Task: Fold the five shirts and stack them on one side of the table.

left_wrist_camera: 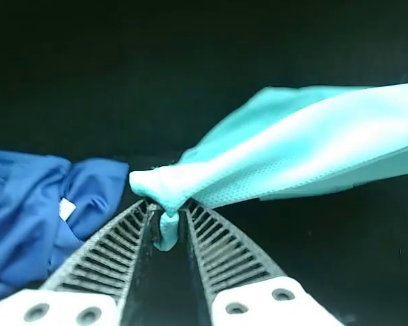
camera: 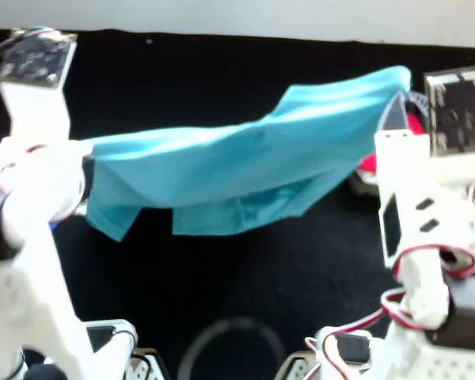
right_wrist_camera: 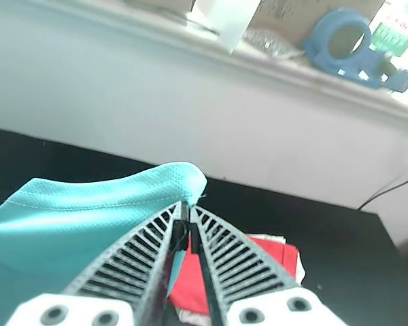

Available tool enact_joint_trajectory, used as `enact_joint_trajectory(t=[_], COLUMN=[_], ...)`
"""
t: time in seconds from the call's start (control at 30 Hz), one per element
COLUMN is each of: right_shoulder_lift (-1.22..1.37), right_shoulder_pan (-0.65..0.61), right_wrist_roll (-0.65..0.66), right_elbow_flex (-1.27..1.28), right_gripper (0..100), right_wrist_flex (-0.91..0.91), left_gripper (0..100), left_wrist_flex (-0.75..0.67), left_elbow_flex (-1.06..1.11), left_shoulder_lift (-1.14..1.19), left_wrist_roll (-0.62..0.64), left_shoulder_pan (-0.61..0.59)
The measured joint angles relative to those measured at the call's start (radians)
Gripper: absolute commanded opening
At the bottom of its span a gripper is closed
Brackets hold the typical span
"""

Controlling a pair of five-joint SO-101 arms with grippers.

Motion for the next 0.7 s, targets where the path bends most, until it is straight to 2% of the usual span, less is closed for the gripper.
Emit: enact_joint_trajectory(t=[0.2, 0.37, 0.7], right_shoulder_lift=[-0.040, -0.011, 0.193], right_shoulder_pan=[0.000, 0.000, 0.000], right_wrist_roll=[0.000, 0.023, 0.123], right_elbow_flex=[-0.006, -0.110, -0.387], right_gripper=[0.6, 0.6, 0.6], right_wrist_flex=[-0.141, -0.222, -0.250], left_gripper=[1, 1, 1], left_wrist_flex=[0.000, 0.000, -0.069], left_elbow_flex=[-0.083, -0.143, -0.155], left_shoulder_lift=[-0.083, -0.094, -0.094], left_wrist_roll=[0.000, 0.000, 0.000], left_shoulder_pan=[0.000, 0.000, 0.000])
